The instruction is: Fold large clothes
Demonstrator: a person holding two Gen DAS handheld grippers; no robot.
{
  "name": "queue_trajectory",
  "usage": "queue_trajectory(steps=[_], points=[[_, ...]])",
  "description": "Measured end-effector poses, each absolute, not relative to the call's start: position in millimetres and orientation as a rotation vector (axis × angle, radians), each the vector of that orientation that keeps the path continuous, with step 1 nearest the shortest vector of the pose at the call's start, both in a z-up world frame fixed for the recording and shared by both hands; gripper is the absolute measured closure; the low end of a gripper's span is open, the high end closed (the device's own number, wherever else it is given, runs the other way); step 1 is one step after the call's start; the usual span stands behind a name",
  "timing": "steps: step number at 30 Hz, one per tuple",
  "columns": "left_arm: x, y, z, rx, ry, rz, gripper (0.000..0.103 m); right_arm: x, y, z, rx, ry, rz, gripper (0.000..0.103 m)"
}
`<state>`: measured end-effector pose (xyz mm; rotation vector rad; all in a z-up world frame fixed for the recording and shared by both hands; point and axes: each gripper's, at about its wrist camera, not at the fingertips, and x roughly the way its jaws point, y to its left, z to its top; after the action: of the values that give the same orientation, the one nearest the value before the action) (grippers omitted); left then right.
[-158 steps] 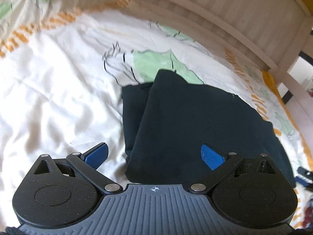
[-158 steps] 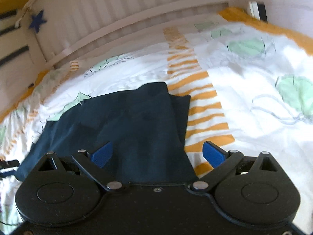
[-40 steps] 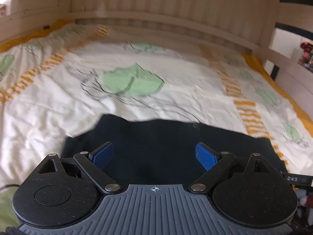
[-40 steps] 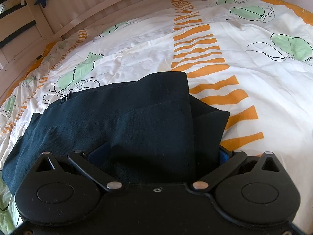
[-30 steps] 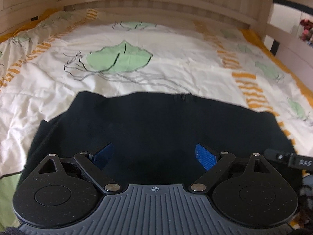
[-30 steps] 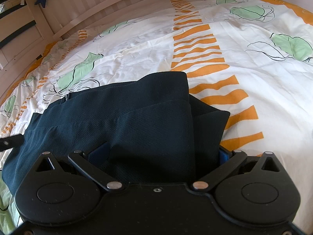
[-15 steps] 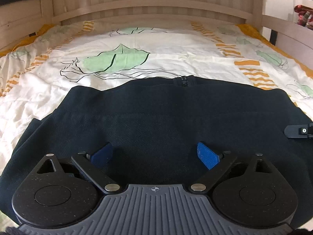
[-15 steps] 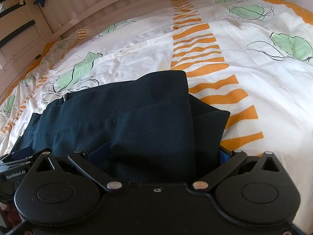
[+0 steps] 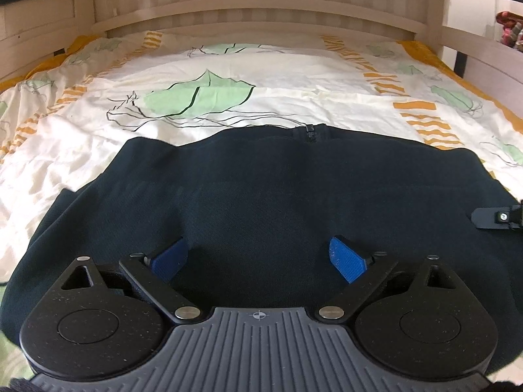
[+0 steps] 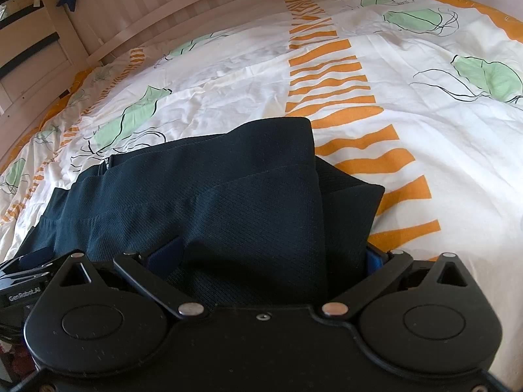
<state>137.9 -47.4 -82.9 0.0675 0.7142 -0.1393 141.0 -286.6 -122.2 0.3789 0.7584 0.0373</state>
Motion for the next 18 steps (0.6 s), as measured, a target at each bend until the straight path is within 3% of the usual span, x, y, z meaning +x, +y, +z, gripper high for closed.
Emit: queue_trajectory(steps=[18], points=[[104.9,-35.2,-86.8,0.011,0.695,-0.152,0.006,137.1,-286.7,-120.2,0.406,0.773,0.045,0.0]])
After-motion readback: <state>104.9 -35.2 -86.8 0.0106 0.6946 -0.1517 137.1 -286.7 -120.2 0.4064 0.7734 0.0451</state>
